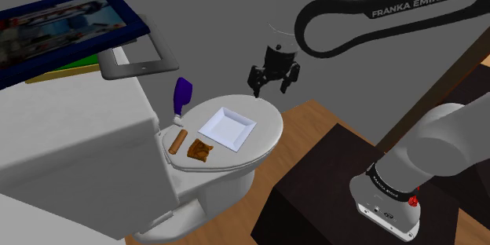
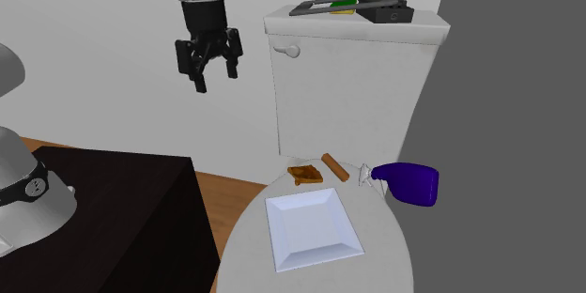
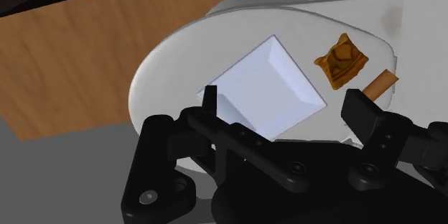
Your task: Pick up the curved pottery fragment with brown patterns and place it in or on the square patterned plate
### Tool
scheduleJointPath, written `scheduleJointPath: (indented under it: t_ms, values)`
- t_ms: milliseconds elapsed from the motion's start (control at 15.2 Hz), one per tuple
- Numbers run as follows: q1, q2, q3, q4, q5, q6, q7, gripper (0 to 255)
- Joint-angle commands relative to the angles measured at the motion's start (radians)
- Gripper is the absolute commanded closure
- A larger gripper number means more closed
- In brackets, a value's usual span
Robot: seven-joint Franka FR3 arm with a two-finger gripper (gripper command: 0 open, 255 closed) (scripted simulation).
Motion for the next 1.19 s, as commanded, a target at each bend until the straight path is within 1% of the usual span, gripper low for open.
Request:
scheduleJointPath:
  t_ms: [0, 132, 264, 462, 594, 792, 924, 1122]
  values:
    - [-0.019, 0.086, 0.051, 0.034, -0.038, 0.03, 0.1, 0]
    - [-0.037, 0.18, 0.096, 0.075, -0.092, 0.054, 0.204, 0]
    - [-0.047, 0.282, 0.132, 0.123, -0.161, 0.07, 0.314, 0]
    - [-0.036, 0.444, 0.154, 0.207, -0.279, 0.076, 0.482, 0]
    - [-0.01, 0.551, 0.147, 0.271, -0.354, 0.068, 0.585, 0]
    - [0.05, 0.703, 0.112, 0.378, -0.442, 0.046, 0.713, 0]
    - [0.094, 0.798, 0.082, 0.456, -0.483, 0.027, 0.782, 0]
    - [0.158, 0.935, 0.036, 0.582, -0.524, -0.006, 0.862, 0]
